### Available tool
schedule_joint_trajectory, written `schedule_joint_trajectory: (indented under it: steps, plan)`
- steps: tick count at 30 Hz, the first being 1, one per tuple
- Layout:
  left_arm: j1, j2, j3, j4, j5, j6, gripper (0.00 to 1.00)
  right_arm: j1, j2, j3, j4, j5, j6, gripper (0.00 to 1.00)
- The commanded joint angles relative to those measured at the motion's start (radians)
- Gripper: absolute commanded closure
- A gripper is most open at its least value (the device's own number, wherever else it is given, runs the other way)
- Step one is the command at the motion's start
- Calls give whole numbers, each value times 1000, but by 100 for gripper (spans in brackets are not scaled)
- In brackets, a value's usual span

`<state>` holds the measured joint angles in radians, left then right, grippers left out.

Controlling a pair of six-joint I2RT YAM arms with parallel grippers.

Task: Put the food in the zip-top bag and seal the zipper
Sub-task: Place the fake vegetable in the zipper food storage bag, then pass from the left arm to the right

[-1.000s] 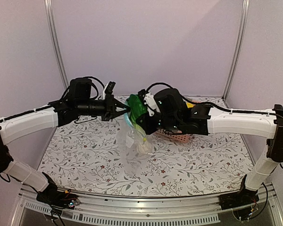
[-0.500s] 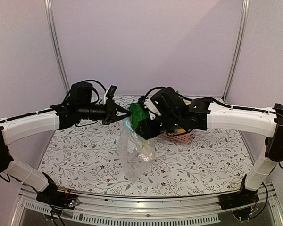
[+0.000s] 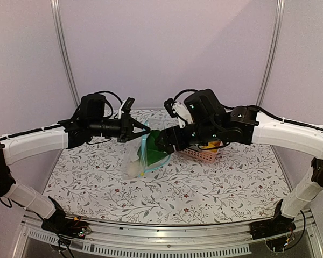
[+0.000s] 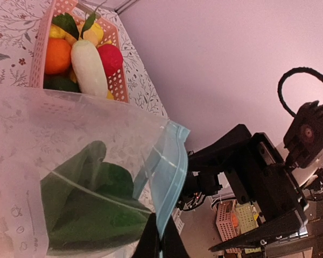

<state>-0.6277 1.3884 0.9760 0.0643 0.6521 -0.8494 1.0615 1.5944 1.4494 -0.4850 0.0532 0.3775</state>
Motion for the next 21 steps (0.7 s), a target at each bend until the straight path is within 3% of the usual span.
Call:
schedule_joint_trajectory:
  steps: [1, 4, 11, 17, 21]
  plan:
    - [5, 0, -10, 11, 7, -2, 100, -12, -52, -58, 23, 143, 42, 17]
    - [6, 0, -5, -3, -5, -3, 100, -31, -89, -148, 67, 175, 80, 20]
    - [6, -4, 2, 2, -3, -14, 100, -38, -124, -282, 193, 67, 139, 40]
    - [6, -2, 9, -3, 0, -14, 100, -38, -96, -288, 226, 111, 173, 55]
    - [6, -1, 10, -4, 0, -13, 100, -37, -64, -260, 235, 127, 174, 59]
